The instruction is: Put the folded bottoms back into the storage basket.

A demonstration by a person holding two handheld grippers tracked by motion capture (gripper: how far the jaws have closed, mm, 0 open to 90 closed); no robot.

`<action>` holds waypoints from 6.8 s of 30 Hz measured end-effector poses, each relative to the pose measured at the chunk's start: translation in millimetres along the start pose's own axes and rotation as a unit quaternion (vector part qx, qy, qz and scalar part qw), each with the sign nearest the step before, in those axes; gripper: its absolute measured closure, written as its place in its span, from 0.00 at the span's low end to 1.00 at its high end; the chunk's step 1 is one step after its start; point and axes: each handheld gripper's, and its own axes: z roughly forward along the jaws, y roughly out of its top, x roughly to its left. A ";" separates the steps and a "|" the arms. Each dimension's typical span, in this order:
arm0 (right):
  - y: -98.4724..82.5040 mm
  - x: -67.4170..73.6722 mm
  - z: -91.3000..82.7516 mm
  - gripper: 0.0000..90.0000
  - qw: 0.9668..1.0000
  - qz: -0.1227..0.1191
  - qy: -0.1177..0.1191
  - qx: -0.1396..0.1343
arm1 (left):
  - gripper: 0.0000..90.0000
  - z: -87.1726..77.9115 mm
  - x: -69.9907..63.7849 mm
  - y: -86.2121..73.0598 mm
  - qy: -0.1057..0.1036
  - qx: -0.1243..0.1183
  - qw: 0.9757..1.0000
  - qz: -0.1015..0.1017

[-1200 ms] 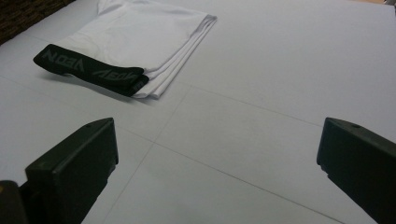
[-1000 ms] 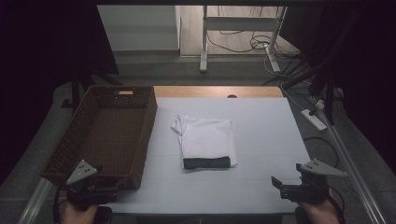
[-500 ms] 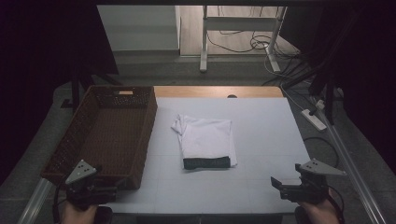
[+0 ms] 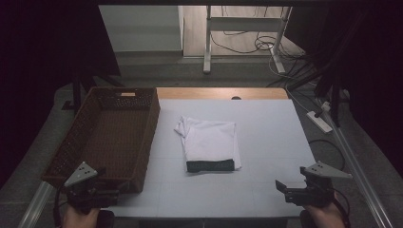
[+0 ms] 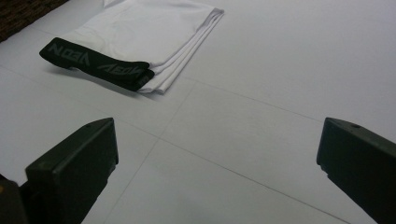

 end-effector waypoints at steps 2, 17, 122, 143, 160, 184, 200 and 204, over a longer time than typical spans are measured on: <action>0.0 0.1 -0.2 0.00 1.000 0.000 -0.001 0.000 | 0.00 0.6 -1.9 1.2 0.002 0.001 1.000 0.008; 0.1 1.3 0.4 0.00 1.000 -0.010 0.003 0.004 | 0.00 9.2 -6.0 9.0 -0.040 -0.008 0.999 0.024; 0.6 3.8 2.2 0.00 0.999 -0.029 0.015 0.011 | 0.00 190.6 -55.6 108.1 -0.123 0.045 0.987 0.089; 0.6 2.9 2.3 0.00 0.999 -0.026 0.018 0.012 | 0.00 236.6 -34.0 130.3 -0.081 0.054 0.995 0.035; 0.5 2.8 2.2 0.00 0.999 -0.027 0.019 0.011 | 0.00 270.6 -13.5 138.5 -0.037 0.087 0.995 0.005; 0.4 3.1 2.2 0.00 0.999 -0.031 0.021 0.012 | 0.09 314.5 12.5 142.0 0.044 0.162 0.986 0.013; 2.0 4.4 4.5 0.00 0.999 -0.037 0.034 0.021 | 0.86 309.0 -1.6 140.9 -0.033 0.147 0.987 0.049; 4.2 8.4 7.1 0.00 0.998 -0.037 0.051 0.017 | 0.87 309.3 -0.6 140.8 -0.041 0.147 0.987 0.047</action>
